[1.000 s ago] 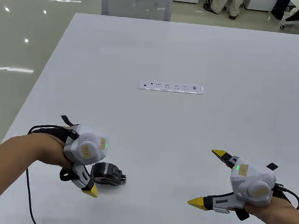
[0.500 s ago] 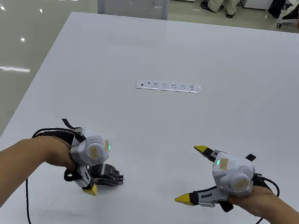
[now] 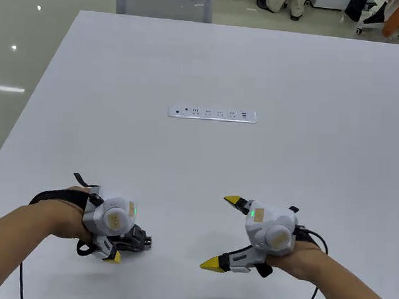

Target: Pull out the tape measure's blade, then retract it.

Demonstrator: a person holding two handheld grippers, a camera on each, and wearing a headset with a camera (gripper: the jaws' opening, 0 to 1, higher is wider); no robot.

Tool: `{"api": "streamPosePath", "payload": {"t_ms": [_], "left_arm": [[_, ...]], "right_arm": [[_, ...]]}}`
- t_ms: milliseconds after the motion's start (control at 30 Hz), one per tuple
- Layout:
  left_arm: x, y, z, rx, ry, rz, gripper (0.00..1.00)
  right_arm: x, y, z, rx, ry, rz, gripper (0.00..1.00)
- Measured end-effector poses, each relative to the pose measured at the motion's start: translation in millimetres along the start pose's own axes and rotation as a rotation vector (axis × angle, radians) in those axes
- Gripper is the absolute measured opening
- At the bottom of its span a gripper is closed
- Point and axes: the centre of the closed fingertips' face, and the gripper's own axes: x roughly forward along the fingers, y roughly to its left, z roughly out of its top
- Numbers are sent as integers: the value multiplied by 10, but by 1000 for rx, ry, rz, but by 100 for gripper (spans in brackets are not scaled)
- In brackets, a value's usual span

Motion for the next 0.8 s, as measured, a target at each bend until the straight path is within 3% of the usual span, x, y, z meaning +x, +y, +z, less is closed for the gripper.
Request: {"api": "streamPosePath", "payload": {"t_ms": [167, 300, 333, 467, 567, 800], "left_arm": [[14, 0, 60, 5, -8, -4, 48], [71, 19, 17, 33, 12, 4, 38], [85, -28, 3, 23, 18, -17, 37], [84, -12, 13, 39, 21, 1, 35], [90, -37, 3, 92, 26, -2, 35], [90, -22, 3, 85, 36, -6, 35]], "right_arm": [[173, 63, 22, -28, 18, 38, 94], [298, 80, 42, -46, 28, 47, 92], [344, 94, 55, -45, 33, 57, 91], [468, 149, 122, -53, 34, 77, 89], [553, 203, 131, -63, 46, 96, 87], [760, 279, 129, -50, 68, 117, 81]]}}
